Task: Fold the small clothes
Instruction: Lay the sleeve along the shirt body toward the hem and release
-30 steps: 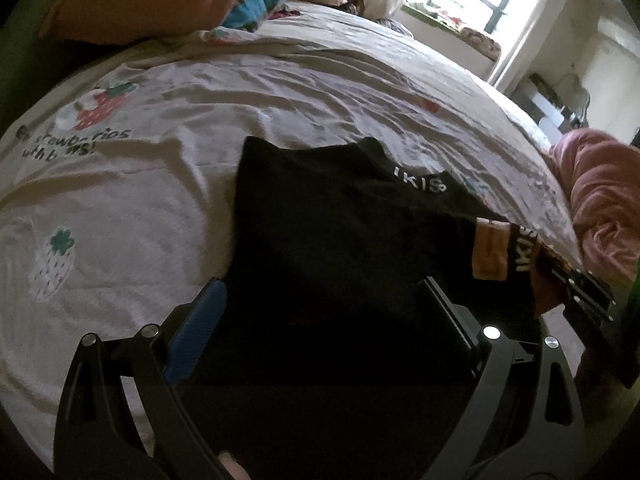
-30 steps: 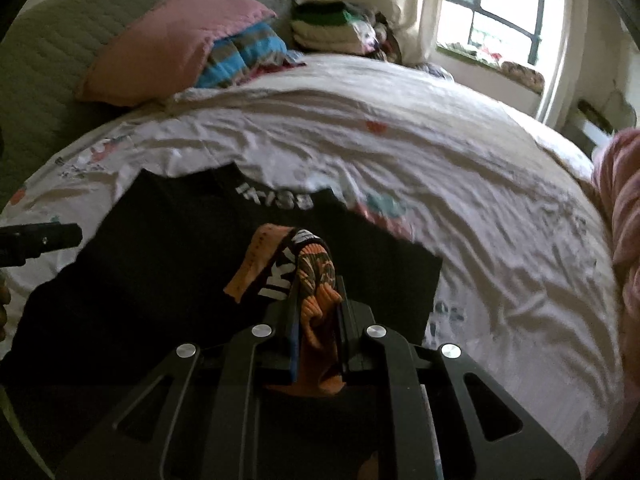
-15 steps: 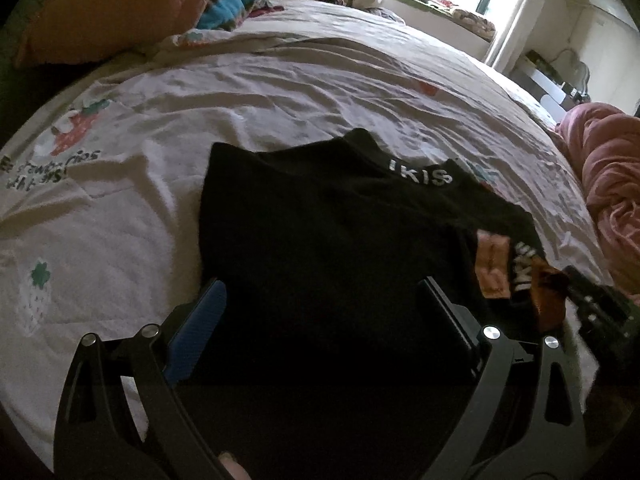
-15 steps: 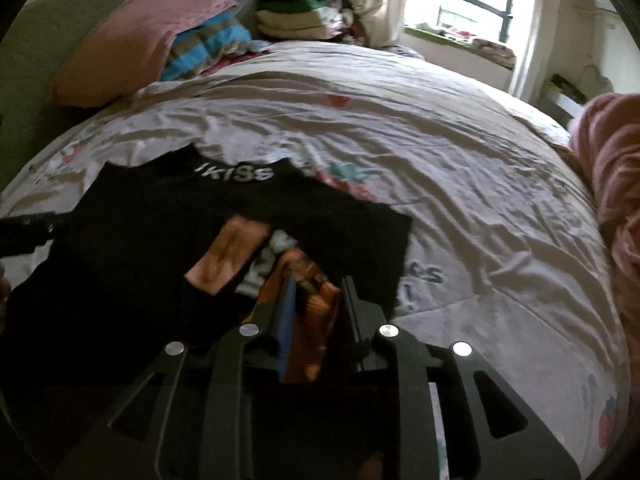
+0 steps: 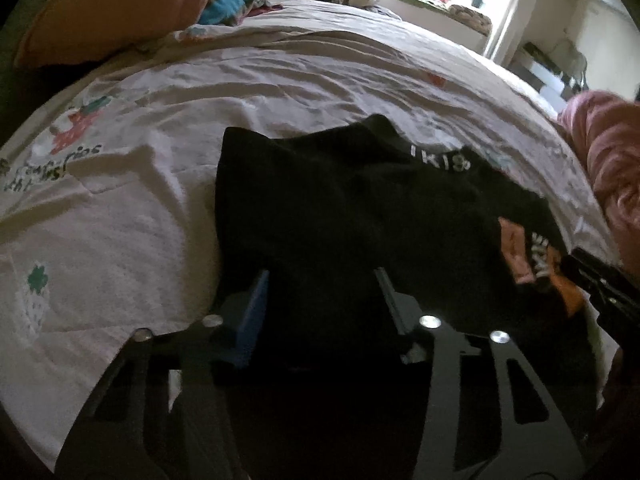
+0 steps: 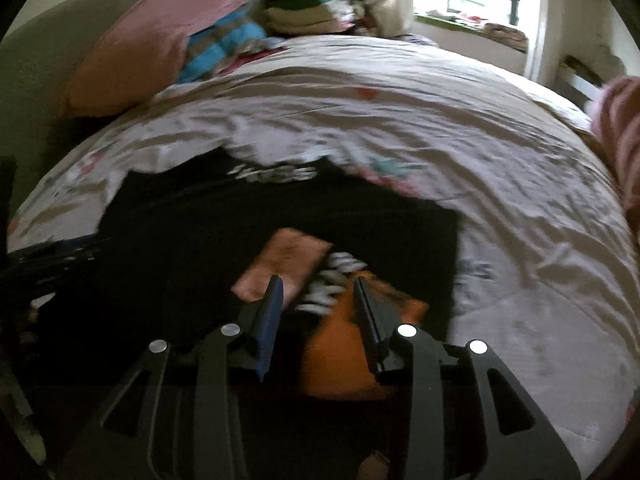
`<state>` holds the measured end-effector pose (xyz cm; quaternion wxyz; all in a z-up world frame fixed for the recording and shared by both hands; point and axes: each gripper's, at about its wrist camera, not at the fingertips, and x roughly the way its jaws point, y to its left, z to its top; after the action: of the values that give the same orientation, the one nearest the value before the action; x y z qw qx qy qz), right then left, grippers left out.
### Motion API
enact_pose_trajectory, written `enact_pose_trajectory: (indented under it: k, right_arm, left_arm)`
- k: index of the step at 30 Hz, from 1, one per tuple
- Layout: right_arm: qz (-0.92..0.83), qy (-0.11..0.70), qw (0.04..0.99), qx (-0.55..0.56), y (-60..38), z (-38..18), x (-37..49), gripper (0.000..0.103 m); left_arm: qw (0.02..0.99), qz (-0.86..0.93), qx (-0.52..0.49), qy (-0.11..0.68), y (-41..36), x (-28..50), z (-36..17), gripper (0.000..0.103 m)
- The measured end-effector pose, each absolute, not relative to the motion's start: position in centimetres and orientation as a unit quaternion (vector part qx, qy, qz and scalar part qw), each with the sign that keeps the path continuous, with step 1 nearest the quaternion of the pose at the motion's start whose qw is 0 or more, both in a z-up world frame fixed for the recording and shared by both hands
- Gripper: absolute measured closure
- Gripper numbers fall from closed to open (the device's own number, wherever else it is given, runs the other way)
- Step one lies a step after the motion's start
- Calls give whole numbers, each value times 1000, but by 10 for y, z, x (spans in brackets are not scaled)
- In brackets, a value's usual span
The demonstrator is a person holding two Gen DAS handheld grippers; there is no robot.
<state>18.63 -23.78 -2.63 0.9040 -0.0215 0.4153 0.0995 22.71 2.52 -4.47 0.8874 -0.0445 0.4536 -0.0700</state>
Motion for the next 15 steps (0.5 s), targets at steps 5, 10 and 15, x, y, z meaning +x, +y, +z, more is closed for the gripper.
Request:
enact_pose_trajectory:
  k: [5, 10, 15]
  right_arm:
    - [140, 420, 896, -21, -206, -26, 192, 67]
    - [138, 433, 890, -40, -193, -36, 198, 63]
    - [95, 470, 877, -20, -226, -61, 197, 69]
  left_arm:
    - [877, -73, -47, 472, 36, 228, -59, 65]
    - [878, -73, -46, 471, 39, 227, -59, 65]
    - [877, -75, -49, 472, 41, 225, -59, 65]
